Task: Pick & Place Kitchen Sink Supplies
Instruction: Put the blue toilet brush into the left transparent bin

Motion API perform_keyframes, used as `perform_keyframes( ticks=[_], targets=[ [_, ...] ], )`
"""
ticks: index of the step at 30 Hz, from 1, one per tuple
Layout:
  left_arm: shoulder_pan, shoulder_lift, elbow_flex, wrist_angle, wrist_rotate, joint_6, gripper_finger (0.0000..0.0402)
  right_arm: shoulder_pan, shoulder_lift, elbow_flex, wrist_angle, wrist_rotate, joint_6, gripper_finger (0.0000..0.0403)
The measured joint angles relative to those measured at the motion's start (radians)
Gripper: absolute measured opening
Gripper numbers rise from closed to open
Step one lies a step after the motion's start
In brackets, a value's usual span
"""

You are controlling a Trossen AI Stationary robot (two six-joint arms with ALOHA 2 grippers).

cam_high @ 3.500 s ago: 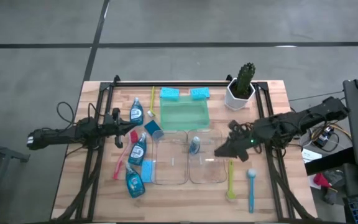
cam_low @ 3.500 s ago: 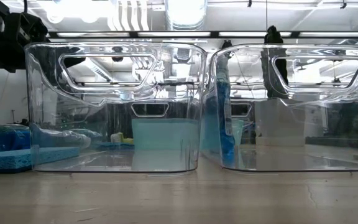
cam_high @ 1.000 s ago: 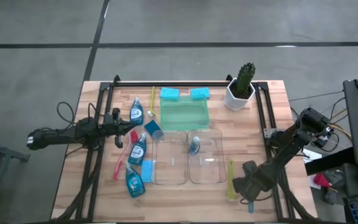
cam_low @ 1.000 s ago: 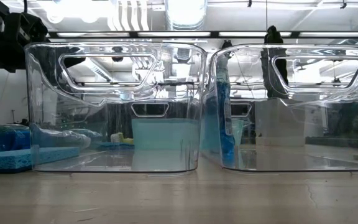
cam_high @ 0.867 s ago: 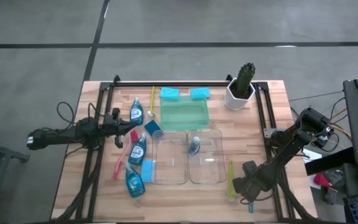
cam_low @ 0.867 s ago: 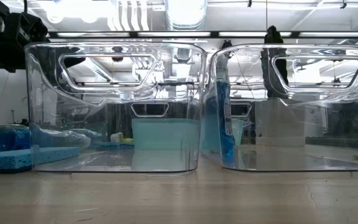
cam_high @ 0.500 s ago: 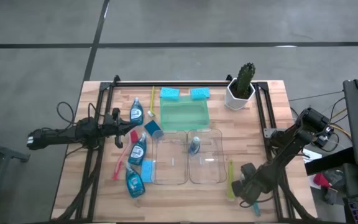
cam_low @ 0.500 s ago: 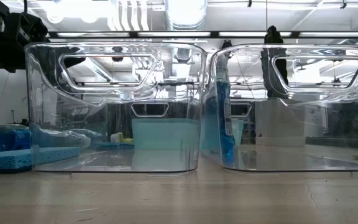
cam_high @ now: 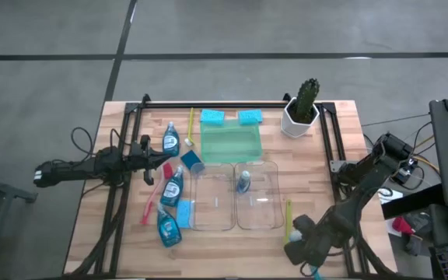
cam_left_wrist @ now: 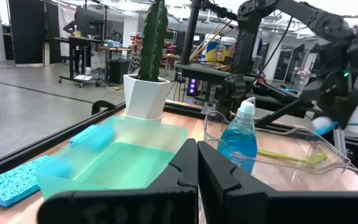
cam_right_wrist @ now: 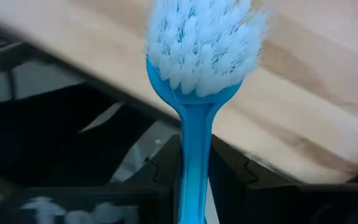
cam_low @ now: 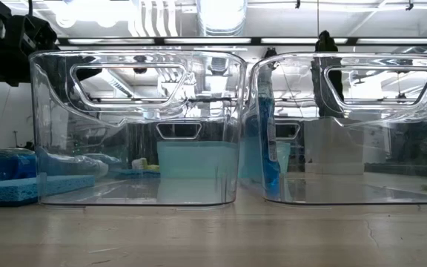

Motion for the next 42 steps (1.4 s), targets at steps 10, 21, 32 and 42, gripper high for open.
perform_keyframes(
  ticks=[10, 21, 32, 42],
  targets=[
    [0.000, 0.000, 0.000, 0.000, 0.000, 0.000, 0.0000, -0.153, -0.001, 0.228, -0.088, 0.284, -0.319, 0.0057],
    [0.000, 0.000, 0.000, 0.000, 0.000, 0.000, 0.0000, -0.390, -0.001, 0.368, -0.022, 0.401, -0.759, 0.0057],
    [0.000, 0.000, 0.000, 0.000, 0.000, 0.000, 0.0000, -0.564, 0.033, 0.373, 0.465, 0.617, -1.145, 0.0057],
    [0.000, 0.000, 0.000, 0.000, 0.000, 0.000, 0.0000, -0.655, 0.174, 0.402, 0.705, 0.654, -1.103, 0.0057]
  ],
)
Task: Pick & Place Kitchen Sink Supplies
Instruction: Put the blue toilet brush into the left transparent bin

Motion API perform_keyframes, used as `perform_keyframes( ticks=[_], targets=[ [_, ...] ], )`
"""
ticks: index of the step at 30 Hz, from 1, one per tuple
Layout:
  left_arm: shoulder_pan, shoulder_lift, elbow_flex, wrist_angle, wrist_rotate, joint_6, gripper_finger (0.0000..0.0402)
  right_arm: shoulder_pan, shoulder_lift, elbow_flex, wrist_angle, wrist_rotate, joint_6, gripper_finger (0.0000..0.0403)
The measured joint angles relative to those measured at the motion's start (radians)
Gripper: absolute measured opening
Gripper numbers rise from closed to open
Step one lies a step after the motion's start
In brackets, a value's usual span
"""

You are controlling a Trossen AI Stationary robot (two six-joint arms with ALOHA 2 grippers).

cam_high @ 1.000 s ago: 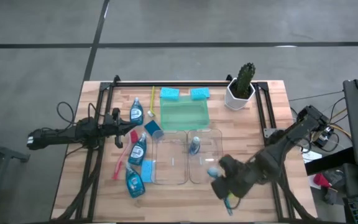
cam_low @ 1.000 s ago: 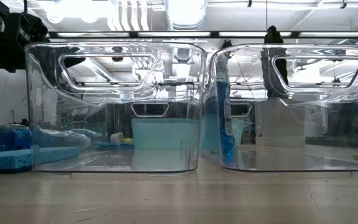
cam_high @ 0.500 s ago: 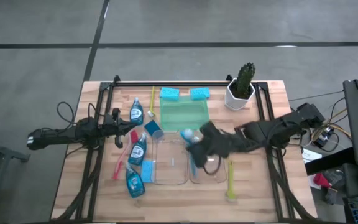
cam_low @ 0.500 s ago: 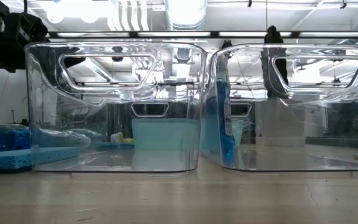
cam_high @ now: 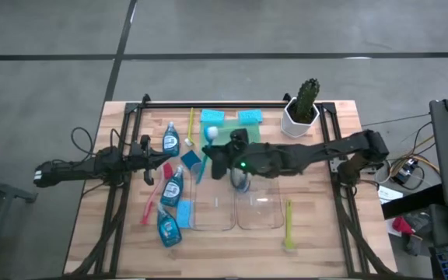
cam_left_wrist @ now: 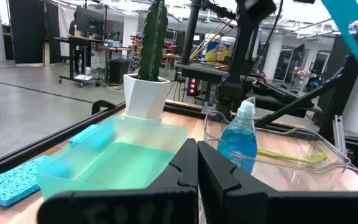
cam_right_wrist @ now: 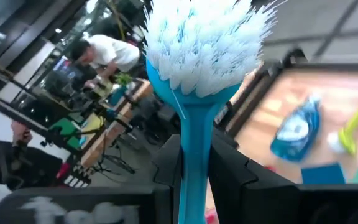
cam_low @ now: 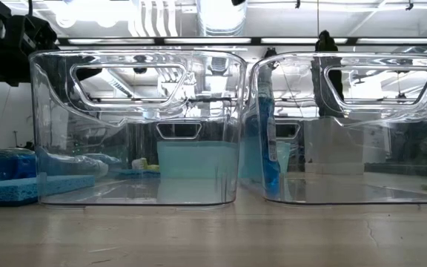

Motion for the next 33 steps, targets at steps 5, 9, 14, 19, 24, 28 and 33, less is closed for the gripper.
perform_keyframes(
  ticks=[5, 9, 14, 19, 24, 28, 33],
  targets=[
    [0.000, 0.000, 0.000, 0.000, 0.000, 0.000, 0.0000, -0.011, 0.079, 0.051, -0.101, -0.104, 0.134, 0.0057],
    [0.000, 0.000, 0.000, -0.001, 0.000, 0.000, 0.0000, -0.011, 0.151, 0.135, -0.243, -0.175, 0.141, 0.0057],
    [0.000, 0.000, 0.000, -0.001, 0.000, 0.000, 0.0000, -0.015, 0.251, 0.304, -0.505, -0.252, 0.186, 0.0057],
    [0.000, 0.000, 0.000, -0.001, 0.000, 0.000, 0.0000, -0.018, 0.374, 0.498, -0.749, -0.332, 0.181, 0.0057],
    [0.000, 0.000, 0.000, -0.001, 0.000, 0.000, 0.0000, -0.021, 0.486, 0.644, -0.870, -0.387, 0.164, 0.0059],
    [0.000, 0.000, 0.000, -0.001, 0.000, 0.000, 0.0000, -0.023, 0.561, 0.722, -0.967, -0.398, 0.132, 0.0063],
    [0.000, 0.000, 0.000, -0.001, 0.000, 0.000, 0.0000, -0.028, 0.604, 0.757, -1.029, -0.478, 0.108, 0.0059]
  ],
)
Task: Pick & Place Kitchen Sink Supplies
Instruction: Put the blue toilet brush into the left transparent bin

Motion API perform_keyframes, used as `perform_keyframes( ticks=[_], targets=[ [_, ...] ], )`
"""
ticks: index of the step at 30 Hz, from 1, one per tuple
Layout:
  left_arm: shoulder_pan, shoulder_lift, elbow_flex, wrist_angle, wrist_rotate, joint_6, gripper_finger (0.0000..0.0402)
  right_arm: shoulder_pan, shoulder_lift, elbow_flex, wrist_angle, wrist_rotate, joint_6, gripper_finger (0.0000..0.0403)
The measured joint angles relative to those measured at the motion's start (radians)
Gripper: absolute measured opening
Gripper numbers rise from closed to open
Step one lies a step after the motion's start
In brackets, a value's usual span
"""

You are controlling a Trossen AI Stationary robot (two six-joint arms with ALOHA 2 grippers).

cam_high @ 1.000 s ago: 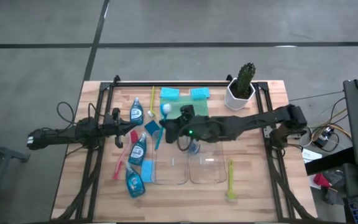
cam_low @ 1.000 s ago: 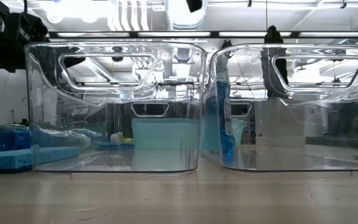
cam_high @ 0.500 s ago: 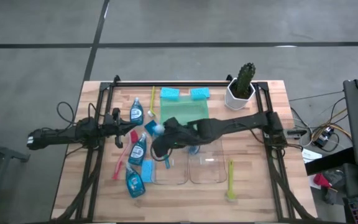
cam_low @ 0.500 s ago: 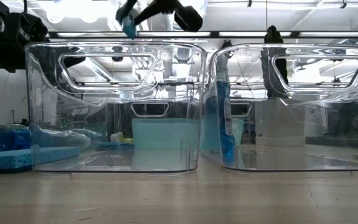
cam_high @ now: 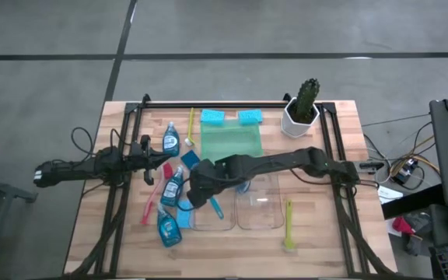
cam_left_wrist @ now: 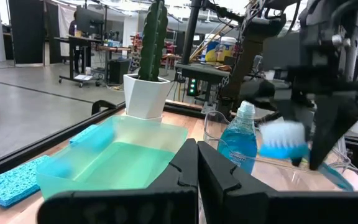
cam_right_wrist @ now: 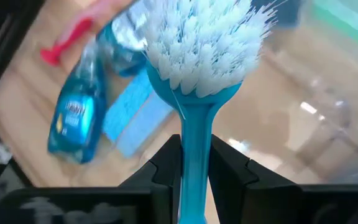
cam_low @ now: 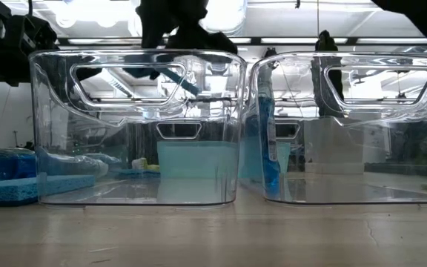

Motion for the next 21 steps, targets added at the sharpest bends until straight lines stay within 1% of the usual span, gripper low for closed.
perform_keyframes(
  ticks=[2, 10, 21],
  targets=[
    [0.000, 0.000, 0.000, 0.000, 0.000, 0.000, 0.0000, -0.001, 0.012, 0.000, -0.009, -0.016, -0.003, 0.0059],
    [0.000, 0.000, 0.000, 0.000, 0.000, 0.000, 0.0000, -0.004, 0.020, -0.002, -0.021, -0.017, -0.011, 0.0066],
    [0.000, 0.000, 0.000, 0.000, 0.000, 0.000, 0.0000, -0.017, 0.020, -0.013, -0.020, -0.016, -0.029, 0.0061]
  ],
)
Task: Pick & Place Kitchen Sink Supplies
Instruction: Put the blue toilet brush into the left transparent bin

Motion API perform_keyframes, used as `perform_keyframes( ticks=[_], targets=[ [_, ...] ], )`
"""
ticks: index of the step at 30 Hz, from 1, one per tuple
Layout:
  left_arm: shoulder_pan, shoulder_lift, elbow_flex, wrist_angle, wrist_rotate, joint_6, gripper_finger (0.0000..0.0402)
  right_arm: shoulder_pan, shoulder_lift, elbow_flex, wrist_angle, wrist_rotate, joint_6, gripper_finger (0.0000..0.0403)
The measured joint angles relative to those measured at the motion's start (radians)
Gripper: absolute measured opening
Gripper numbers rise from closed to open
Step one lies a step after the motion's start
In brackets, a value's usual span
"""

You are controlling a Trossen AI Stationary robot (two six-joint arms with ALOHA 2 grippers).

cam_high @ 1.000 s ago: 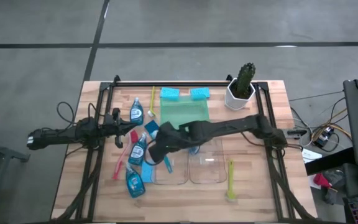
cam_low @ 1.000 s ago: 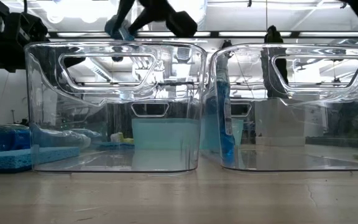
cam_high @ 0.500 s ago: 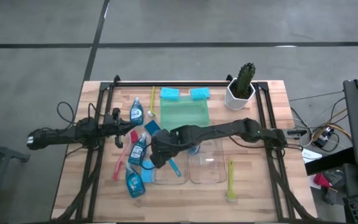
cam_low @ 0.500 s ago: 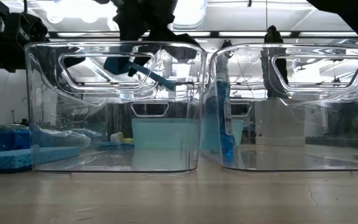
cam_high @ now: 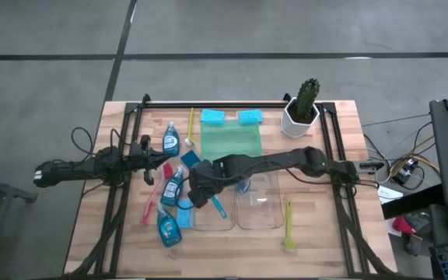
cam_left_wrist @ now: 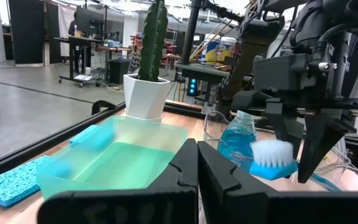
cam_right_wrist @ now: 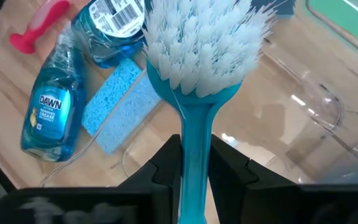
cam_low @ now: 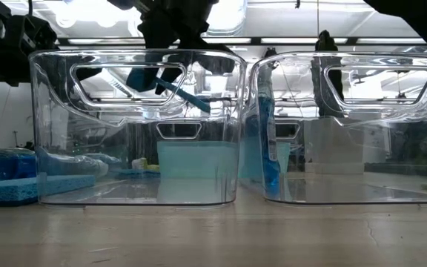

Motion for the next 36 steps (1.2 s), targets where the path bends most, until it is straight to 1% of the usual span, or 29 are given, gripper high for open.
perform_keyframes(
  ticks=[6, 14, 21, 30, 36],
  targets=[
    [0.000, 0.000, 0.000, 0.000, 0.000, 0.000, 0.0000, -0.004, 0.000, -0.017, 0.005, -0.002, 0.001, 0.0068],
    [0.000, 0.000, 0.000, 0.000, 0.000, 0.000, 0.0000, -0.004, 0.000, -0.041, 0.008, -0.008, 0.002, 0.0061],
    [0.000, 0.000, 0.000, 0.000, 0.000, 0.000, 0.0000, -0.004, 0.000, -0.066, 0.015, -0.008, 0.000, 0.0072],
    [0.000, 0.000, 0.000, 0.000, 0.000, 0.000, 0.0000, -0.003, 0.000, -0.080, 0.045, -0.008, -0.003, 0.0061],
    [0.000, 0.000, 0.000, 0.000, 0.000, 0.000, 0.0000, -0.003, 0.000, -0.128, 0.094, -0.026, 0.000, 0.0078]
  ],
)
